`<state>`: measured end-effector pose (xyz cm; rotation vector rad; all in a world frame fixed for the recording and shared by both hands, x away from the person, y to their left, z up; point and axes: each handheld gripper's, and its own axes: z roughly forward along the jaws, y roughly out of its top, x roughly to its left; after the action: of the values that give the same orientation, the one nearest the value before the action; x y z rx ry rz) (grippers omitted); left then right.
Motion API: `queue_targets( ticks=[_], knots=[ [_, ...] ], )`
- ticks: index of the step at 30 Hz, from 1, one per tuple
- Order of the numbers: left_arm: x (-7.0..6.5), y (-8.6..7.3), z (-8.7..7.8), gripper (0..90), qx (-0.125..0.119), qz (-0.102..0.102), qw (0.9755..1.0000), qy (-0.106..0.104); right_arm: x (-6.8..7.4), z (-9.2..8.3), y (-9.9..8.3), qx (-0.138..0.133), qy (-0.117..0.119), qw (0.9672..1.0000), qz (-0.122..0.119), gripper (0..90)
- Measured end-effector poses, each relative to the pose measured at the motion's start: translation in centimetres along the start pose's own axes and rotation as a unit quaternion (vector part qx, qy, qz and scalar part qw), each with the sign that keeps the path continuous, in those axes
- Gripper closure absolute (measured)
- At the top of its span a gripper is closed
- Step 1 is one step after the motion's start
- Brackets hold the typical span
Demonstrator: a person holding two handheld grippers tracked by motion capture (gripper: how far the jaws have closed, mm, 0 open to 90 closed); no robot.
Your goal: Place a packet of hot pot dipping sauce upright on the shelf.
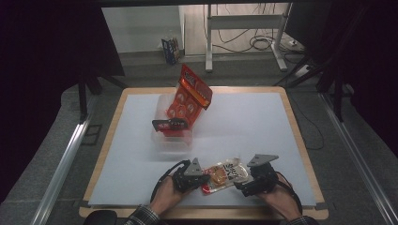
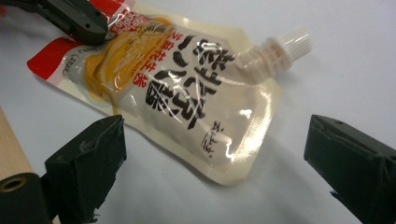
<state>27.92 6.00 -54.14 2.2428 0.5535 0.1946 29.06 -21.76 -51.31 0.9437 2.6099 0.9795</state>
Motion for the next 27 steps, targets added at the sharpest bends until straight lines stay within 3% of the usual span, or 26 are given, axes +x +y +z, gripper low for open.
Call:
queue_targets(
  ticks=[6,11,12,15,18,22,23,24,27],
  knots=[
    [0.0,-0.1,0.0,90.0,-0.006,-0.01,0.9999,-0.002,0.0,1.0,-0.1,0.018,0.04,0.9989,0.017,5.5],
    [0.0,-0.2,0.0,90.0,-0.007,-0.012,0.9999,-0.003,0.3,1.4,0.2,0.015,0.05,0.9984,0.021,5.8],
    [0.1,-0.2,-0.1,90.0,0.0,-0.003,1.0,-0.003,0.3,1.4,0.3,0.013,0.057,0.998,0.025,5.9],
    [0.0,-0.2,-0.1,90.0,-0.005,-0.009,0.9999,-0.003,0.1,1.6,0.6,0.003,0.091,0.9947,0.048,7.1],
    [0.0,-0.2,-0.1,90.0,-0.004,-0.008,1.0,-0.002,0.3,1.9,1.0,-0.005,0.105,0.993,0.053,7.7],
    [0.0,-0.2,-0.3,90.0,0.007,0.005,1.0,0.004,0.4,2.0,1.8,-0.029,0.137,0.9876,0.071,12.7],
    [-0.2,-0.2,-0.1,90.0,-0.002,-0.005,1.0,0.005,0.6,2.0,2.1,-0.033,0.139,0.987,0.075,15.1],
    [0.0,-0.1,-0.3,90.0,0.01,0.009,0.9999,0.006,0.7,2.1,2.3,-0.034,0.138,0.987,0.076,18.2],
    [-0.1,-0.2,-0.3,90.0,0.009,0.01,0.9999,0.009,1.1,1.9,2.9,-0.043,0.126,0.9894,0.059,32.1]
  ],
)
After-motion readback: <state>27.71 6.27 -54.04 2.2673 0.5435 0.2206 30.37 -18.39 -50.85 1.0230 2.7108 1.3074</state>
